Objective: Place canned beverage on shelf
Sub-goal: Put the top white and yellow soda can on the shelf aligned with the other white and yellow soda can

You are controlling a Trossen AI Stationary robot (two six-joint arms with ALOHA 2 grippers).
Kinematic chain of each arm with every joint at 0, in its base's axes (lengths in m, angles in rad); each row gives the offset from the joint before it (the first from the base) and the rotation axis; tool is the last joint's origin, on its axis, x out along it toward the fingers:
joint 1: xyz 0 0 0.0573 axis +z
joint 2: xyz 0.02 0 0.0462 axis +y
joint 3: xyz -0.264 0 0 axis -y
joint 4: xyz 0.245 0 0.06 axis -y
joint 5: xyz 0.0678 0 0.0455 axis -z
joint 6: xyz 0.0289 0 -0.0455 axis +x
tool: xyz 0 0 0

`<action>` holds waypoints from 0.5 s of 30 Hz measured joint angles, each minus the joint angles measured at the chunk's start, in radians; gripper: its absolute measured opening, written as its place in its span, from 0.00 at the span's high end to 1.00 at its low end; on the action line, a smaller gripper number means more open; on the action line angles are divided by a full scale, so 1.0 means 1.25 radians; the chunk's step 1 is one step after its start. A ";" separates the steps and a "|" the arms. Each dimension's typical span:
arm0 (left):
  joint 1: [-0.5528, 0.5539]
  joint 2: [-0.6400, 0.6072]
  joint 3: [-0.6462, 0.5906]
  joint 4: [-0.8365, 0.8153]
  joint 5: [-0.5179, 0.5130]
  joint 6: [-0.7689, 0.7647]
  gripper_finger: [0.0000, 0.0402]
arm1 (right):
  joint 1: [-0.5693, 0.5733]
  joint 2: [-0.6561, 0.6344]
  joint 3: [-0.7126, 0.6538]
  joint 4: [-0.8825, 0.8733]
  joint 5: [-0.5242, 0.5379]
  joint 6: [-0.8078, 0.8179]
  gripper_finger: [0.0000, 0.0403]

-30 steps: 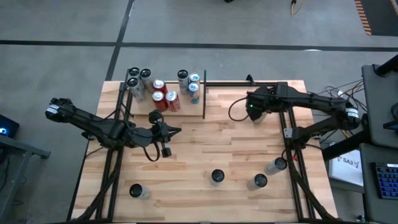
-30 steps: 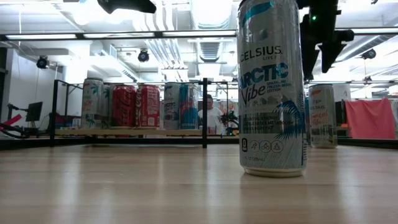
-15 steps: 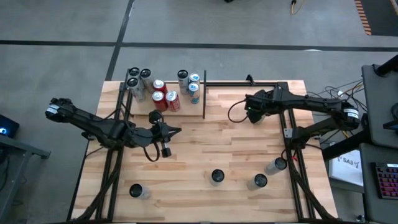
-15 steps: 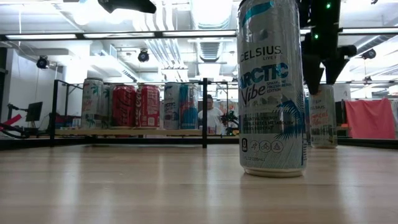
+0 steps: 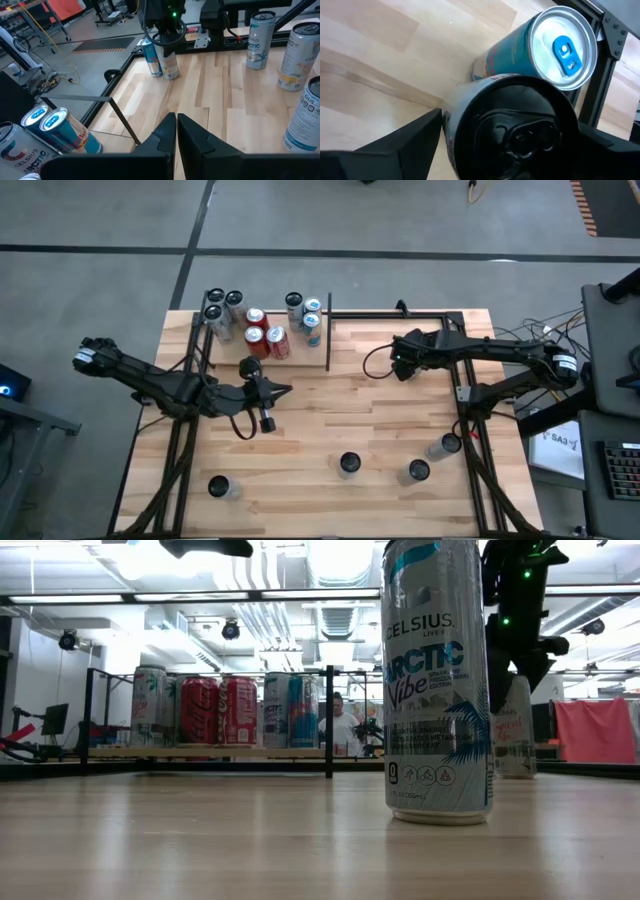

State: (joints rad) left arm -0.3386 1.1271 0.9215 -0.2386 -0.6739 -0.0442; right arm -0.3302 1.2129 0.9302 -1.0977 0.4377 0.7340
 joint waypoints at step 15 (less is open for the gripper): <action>0.000 0.000 0.000 0.031 0.000 -0.013 0.98 | 0.042 -0.010 0.091 -0.024 -0.081 0.006 0.38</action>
State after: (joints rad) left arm -0.3386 1.1271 0.9215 -0.1997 -0.6743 -0.0608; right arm -0.2771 1.2006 1.0441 -1.1277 0.3369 0.7410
